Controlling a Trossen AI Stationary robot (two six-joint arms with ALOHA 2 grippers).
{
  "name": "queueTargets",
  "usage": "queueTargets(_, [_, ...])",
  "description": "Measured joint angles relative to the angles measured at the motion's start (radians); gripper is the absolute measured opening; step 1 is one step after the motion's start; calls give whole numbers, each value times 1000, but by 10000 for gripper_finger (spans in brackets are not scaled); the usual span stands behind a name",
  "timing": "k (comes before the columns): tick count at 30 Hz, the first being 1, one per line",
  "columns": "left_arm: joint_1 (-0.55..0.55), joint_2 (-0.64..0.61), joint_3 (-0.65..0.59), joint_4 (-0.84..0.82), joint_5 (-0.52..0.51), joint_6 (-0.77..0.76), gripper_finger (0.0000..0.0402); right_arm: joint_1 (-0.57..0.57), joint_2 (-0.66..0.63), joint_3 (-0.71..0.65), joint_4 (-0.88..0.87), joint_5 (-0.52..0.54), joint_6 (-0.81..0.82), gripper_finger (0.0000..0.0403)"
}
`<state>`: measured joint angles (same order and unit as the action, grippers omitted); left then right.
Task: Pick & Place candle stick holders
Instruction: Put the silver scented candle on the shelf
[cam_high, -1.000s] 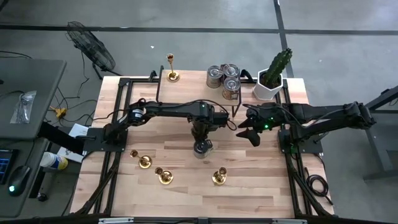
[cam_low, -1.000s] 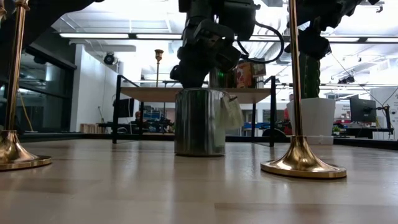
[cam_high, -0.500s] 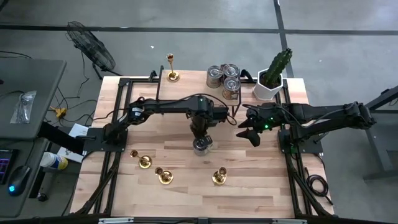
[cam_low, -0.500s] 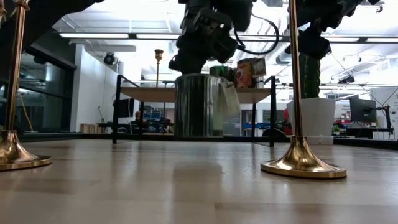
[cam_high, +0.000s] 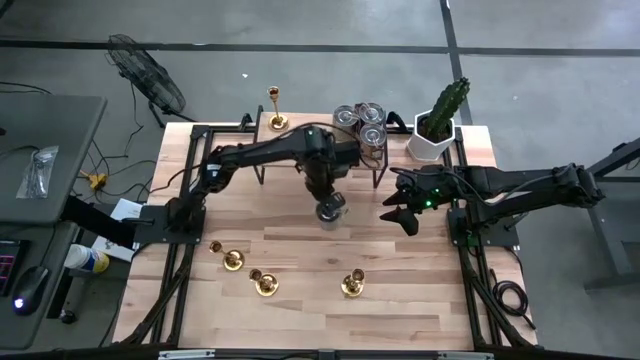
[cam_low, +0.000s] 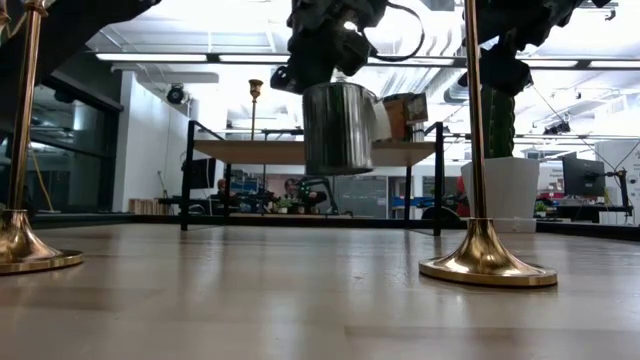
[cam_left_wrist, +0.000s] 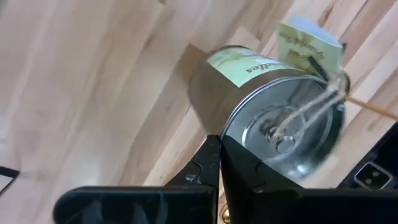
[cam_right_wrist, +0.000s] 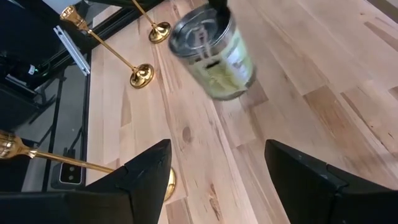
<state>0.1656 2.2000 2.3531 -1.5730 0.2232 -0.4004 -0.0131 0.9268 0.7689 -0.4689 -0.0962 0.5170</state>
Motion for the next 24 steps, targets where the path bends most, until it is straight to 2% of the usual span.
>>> queueTargets(14, [99,-75,3,1,0,-24,0,0,0,0,1,19,-17,252])
queueTargets(24, [162,-122,3,59,7,-35,0,0,0,0,1,19,-17,252])
